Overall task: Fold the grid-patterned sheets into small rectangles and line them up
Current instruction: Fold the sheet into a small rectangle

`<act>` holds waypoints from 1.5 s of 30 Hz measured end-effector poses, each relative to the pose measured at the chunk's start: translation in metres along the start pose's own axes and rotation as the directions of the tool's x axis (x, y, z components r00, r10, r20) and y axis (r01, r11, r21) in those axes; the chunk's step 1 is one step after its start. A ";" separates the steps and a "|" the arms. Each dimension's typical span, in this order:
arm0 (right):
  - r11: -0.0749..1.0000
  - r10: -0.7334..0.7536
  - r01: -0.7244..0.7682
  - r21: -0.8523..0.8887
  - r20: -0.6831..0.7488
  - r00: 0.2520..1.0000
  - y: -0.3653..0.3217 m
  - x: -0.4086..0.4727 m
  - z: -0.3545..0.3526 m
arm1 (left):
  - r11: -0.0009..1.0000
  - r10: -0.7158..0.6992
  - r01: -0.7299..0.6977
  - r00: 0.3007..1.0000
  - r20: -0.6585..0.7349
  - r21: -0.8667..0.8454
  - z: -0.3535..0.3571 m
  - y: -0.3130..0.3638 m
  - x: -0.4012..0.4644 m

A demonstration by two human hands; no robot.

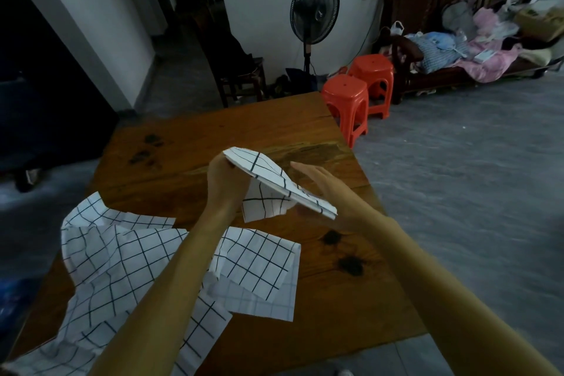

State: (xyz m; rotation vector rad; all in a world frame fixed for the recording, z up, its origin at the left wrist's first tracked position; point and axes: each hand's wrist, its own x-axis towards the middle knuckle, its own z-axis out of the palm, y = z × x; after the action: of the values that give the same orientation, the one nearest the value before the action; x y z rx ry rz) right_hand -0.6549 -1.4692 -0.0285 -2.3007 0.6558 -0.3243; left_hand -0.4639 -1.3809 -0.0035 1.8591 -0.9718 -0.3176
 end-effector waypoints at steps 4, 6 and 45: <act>0.919 0.162 -0.012 0.395 -0.350 0.923 -0.014 -0.002 -0.003 | 0.956 -0.065 0.111 0.983 0.173 -0.273 -0.006 0.002 -0.006; 0.832 0.317 -0.071 0.551 -0.365 0.876 -0.015 0.003 -0.007 | 0.916 -0.135 0.224 0.954 0.269 -0.333 -0.011 0.002 -0.006; 0.840 0.353 -0.084 0.536 -0.422 0.835 -0.004 0.002 -0.012 | 0.981 0.037 -0.030 0.999 0.035 -0.193 -0.013 -0.010 -0.021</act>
State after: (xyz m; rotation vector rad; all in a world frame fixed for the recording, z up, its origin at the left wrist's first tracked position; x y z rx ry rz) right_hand -0.6569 -1.4745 -0.0175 -1.6104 0.9661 -0.8971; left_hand -0.4648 -1.3548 -0.0099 1.6650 -0.9625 -0.4137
